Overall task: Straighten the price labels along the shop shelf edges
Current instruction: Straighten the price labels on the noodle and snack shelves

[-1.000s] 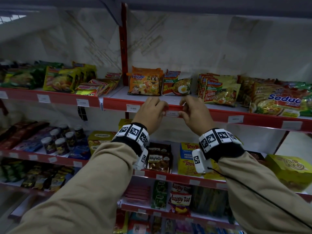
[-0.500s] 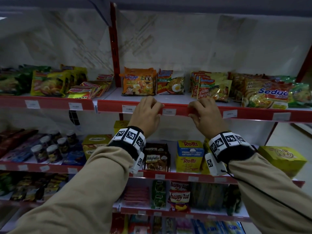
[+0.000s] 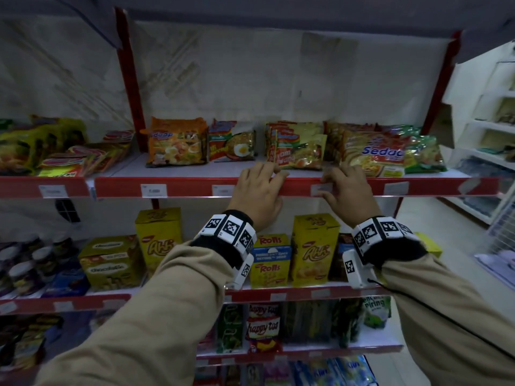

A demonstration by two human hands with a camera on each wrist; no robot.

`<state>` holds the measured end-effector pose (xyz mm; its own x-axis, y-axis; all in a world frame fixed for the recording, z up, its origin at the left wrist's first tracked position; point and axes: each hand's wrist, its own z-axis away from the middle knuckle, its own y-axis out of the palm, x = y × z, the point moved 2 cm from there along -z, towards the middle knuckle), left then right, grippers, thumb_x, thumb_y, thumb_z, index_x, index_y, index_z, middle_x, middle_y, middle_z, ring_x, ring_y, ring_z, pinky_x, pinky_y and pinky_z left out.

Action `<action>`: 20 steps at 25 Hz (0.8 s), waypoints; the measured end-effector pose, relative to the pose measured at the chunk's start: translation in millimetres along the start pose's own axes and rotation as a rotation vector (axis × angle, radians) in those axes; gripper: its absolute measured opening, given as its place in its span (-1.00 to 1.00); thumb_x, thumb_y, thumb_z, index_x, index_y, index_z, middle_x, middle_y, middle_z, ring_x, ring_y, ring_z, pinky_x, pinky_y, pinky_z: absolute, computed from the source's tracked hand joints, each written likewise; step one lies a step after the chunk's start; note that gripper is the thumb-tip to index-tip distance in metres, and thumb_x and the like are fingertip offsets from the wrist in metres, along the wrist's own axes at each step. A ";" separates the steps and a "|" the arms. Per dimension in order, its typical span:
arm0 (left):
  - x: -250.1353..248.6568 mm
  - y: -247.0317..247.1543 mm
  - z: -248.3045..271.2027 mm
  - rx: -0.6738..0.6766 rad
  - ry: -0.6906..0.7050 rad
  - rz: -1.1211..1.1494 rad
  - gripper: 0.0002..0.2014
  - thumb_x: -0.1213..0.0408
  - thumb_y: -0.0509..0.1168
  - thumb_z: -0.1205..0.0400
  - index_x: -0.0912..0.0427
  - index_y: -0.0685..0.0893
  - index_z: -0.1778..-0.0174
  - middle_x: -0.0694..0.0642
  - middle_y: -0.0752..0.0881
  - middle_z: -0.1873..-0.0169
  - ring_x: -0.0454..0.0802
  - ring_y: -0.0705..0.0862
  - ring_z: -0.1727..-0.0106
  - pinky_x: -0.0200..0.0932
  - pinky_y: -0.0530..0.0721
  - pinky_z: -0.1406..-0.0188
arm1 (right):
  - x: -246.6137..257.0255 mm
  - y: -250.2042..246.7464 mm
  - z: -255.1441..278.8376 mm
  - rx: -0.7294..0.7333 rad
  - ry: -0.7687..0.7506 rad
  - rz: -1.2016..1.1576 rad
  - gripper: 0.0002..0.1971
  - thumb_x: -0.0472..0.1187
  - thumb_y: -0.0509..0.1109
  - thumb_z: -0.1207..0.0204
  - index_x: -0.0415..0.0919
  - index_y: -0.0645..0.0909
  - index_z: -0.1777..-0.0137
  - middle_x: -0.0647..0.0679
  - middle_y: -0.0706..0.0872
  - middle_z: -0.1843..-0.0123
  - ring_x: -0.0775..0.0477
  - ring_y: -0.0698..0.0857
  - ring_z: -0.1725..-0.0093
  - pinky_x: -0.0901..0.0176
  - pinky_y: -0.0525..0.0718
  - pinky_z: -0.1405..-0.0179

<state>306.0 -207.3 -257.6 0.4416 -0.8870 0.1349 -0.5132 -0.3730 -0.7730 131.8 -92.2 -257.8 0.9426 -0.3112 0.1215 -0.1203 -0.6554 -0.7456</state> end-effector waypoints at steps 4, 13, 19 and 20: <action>-37.8 16.8 -15.1 0.053 -0.010 -0.001 -0.51 0.03 0.25 -0.58 0.12 0.44 -0.41 0.11 0.45 -0.27 0.10 0.37 -0.30 -0.03 0.36 -0.21 | -7.5 0.8 -3.8 0.016 -0.078 -0.010 -0.73 -0.19 0.52 -0.40 -0.22 0.57 -0.04 -0.22 0.60 -0.07 -0.25 0.45 -0.13 0.04 0.36 -0.11; -52.5 22.7 -21.3 -0.046 -0.124 0.074 -0.67 0.34 0.23 -0.51 0.19 0.56 -0.21 0.16 0.56 -0.12 0.14 0.45 -0.12 -0.05 0.41 -0.09 | -10.9 9.1 6.0 -0.104 -0.178 -0.025 -0.77 -0.32 0.47 -0.41 -0.23 0.63 -0.06 -0.17 0.67 -0.03 -0.30 0.53 -0.07 -0.15 0.52 -0.11; -55.5 22.9 -18.9 -0.099 -0.168 0.116 -0.74 0.38 0.25 -0.51 0.19 0.59 -0.12 0.14 0.58 -0.02 0.12 0.46 -0.06 -0.08 0.38 -0.01 | -7.6 9.8 -1.9 0.042 -0.088 0.011 -0.82 -0.12 0.38 -0.48 -0.16 0.58 -0.02 -0.15 0.52 -0.11 -0.26 0.44 -0.21 -0.12 0.48 -0.09; -54.7 22.9 -19.7 -0.104 -0.174 0.141 -0.75 0.41 0.24 -0.51 0.19 0.60 -0.11 0.15 0.59 -0.01 0.12 0.47 -0.05 -0.09 0.39 0.00 | -8.2 7.7 -5.5 0.062 -0.074 -0.020 -0.83 -0.09 0.39 -0.50 -0.16 0.59 0.00 -0.14 0.53 -0.10 -0.23 0.44 -0.20 -0.12 0.48 -0.10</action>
<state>255.6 -172.7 -270.5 0.4759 -0.8753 -0.0854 -0.6475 -0.2831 -0.7075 121.4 -98.5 -260.9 0.9655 -0.2446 0.0897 -0.0834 -0.6165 -0.7829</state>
